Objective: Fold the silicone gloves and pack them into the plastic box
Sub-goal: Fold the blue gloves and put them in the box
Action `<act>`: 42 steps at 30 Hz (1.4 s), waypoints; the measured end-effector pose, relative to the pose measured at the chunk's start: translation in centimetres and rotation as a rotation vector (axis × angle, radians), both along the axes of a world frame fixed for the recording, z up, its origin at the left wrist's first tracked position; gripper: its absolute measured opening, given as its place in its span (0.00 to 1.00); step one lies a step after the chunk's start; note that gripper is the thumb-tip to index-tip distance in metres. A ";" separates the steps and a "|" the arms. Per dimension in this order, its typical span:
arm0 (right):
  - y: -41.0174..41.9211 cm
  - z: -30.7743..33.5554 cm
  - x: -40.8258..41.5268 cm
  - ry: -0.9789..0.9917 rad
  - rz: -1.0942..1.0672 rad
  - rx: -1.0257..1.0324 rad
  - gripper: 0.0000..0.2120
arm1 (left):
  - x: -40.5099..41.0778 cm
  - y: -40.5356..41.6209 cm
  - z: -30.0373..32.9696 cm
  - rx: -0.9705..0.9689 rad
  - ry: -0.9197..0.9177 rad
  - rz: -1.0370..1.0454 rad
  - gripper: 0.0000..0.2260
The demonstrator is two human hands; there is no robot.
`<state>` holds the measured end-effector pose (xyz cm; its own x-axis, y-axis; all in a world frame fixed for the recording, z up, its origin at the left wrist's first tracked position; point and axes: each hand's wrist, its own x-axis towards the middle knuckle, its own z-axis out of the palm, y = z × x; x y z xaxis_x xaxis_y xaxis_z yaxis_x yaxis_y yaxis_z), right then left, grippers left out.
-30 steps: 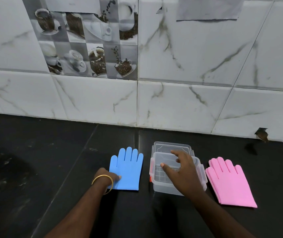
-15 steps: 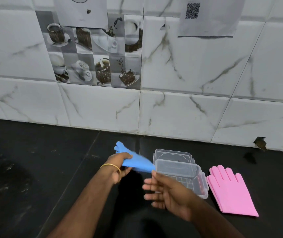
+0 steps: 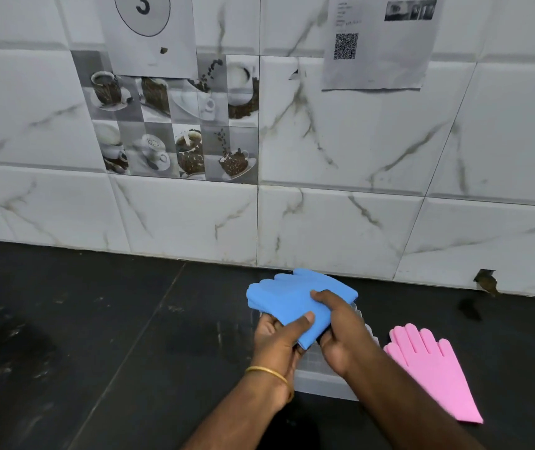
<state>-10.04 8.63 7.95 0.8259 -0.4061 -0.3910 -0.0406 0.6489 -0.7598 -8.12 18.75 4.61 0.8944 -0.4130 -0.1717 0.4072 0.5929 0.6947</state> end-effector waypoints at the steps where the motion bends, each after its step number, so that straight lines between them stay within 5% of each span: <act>1: -0.6 0.3 0.0 0.009 -0.004 -0.015 0.12 | -0.3 -0.3 -0.3 0.027 -0.028 -0.019 0.25; 5: -2.9 1.6 0.0 -0.026 0.012 -0.049 0.11 | -1.4 -1.3 -2.8 0.002 0.025 -0.192 0.20; 9: -4.2 3.3 0.2 -0.060 0.053 -0.056 0.13 | -2.1 -6.0 -3.5 0.260 0.129 -0.382 0.07; 12: -5.3 4.4 0.3 -0.059 0.119 -0.012 0.14 | -1.9 -10.1 -1.4 0.141 0.196 -0.425 0.22; 17: -8.6 4.0 -0.6 -0.066 0.181 0.000 0.15 | 0.9 -9.6 1.0 -0.406 0.254 -0.297 0.21; 20: -10.3 2.8 -1.2 -0.007 0.184 -0.070 0.16 | 3.3 -7.3 0.7 -0.356 0.224 -0.181 0.21; 26: -11.8 -0.5 -1.8 0.100 0.207 -0.171 0.14 | 4.9 -5.0 -1.6 -0.224 0.308 -0.156 0.41; 30: -11.7 -3.4 -1.4 0.227 0.183 -0.416 0.17 | 4.5 -4.7 -3.0 -0.169 0.351 -0.194 0.39; 36: -11.2 -5.9 -1.4 0.493 0.155 -1.170 0.28 | 3.8 -5.5 -5.4 -0.060 0.402 -0.230 0.22; 42: -10.8 -7.7 -2.2 0.542 0.276 -1.451 0.29 | 4.0 -5.4 -7.4 -0.041 0.414 -0.190 0.19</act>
<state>-12.21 -2.14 0.26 0.8316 -0.5497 -0.0796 -0.4936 -0.6657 -0.5596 -4.10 13.33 -2.84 0.6620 -0.5766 -0.4789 0.7495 0.5046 0.4285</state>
